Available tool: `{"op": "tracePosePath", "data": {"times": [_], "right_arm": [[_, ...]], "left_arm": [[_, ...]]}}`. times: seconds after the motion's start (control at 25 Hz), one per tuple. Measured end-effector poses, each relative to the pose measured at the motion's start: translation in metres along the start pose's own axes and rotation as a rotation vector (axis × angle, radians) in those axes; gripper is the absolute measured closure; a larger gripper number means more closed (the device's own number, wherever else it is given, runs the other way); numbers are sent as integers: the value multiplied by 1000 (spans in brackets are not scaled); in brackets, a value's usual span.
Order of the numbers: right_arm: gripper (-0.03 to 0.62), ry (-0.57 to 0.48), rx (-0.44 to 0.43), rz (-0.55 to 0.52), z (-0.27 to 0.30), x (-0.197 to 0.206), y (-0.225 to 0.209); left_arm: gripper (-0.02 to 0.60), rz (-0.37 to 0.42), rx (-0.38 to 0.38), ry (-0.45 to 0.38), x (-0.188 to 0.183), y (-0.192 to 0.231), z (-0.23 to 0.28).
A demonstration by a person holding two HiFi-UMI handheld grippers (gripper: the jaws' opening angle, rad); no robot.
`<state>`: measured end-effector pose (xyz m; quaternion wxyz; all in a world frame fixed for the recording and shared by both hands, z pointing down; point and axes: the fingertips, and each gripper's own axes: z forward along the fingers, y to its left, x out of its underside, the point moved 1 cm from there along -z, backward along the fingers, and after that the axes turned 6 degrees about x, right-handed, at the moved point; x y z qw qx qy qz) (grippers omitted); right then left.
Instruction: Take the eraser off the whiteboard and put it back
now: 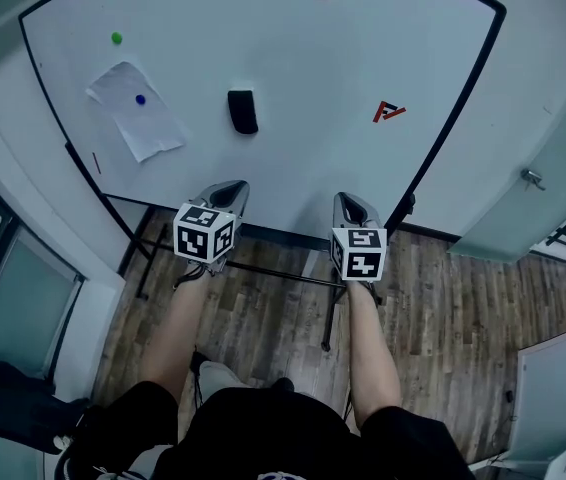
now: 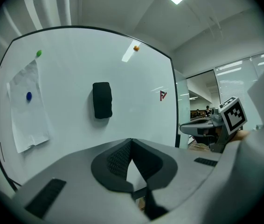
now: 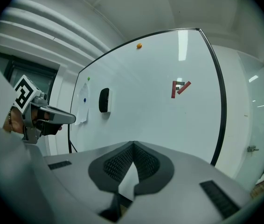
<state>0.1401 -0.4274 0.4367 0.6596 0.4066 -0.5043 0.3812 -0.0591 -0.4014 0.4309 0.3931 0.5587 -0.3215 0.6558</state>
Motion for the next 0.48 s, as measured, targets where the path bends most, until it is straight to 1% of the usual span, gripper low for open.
{"op": "tracePosePath", "data": {"times": [0.48], "right_arm": [[569,-16,-31,-13,-5,1,-7]], "left_arm": [[564,5,-12,16,8,-12,0]]}}
